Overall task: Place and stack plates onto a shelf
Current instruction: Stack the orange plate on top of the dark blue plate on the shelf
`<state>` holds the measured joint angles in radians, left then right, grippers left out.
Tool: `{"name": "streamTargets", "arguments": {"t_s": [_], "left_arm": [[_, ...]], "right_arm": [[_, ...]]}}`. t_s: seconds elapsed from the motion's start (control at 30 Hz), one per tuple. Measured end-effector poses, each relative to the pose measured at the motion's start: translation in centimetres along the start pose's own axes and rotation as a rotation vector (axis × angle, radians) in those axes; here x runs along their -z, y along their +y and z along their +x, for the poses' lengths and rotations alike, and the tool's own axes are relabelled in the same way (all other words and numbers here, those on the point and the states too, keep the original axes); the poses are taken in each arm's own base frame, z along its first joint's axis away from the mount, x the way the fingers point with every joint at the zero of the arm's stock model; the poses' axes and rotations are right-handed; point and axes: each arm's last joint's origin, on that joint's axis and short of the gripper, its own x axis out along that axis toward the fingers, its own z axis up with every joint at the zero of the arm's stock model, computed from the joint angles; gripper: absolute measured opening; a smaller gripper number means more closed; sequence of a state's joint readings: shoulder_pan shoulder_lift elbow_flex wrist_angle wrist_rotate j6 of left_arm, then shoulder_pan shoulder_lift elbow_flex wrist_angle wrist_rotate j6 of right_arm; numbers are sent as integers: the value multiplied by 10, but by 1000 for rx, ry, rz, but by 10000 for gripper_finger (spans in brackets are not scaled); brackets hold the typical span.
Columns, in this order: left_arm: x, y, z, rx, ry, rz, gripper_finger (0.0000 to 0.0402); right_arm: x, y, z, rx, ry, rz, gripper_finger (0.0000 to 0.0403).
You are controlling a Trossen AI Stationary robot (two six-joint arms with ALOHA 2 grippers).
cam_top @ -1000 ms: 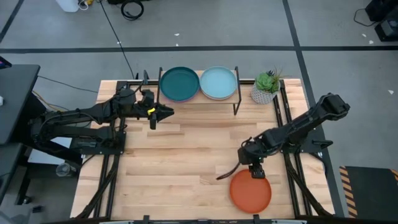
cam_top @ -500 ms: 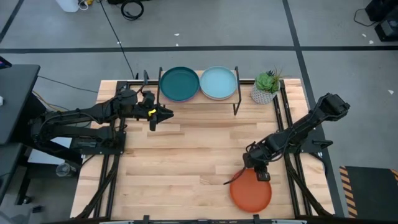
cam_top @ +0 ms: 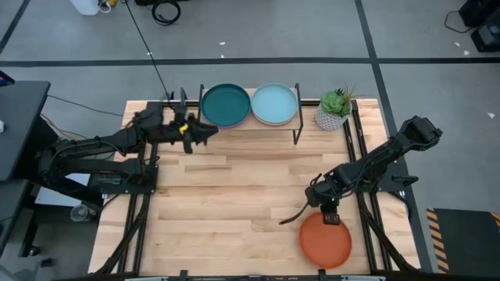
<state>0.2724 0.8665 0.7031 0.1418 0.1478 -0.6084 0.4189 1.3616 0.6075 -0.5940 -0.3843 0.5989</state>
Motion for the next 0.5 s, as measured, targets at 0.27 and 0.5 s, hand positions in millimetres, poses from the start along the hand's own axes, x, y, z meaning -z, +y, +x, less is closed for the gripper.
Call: {"name": "streamTargets", "arguments": {"t_s": [0.27, 0.5], "left_arm": [[-16, 1, -2, 35, -135, -13, 102], [-17, 10, -3, -97, -126, -55, 110]], "right_arm": [[-7, -21, -40, -1, -139, 129, 13], [-29, -24, -117, 168, -338, 116, 16]]}}
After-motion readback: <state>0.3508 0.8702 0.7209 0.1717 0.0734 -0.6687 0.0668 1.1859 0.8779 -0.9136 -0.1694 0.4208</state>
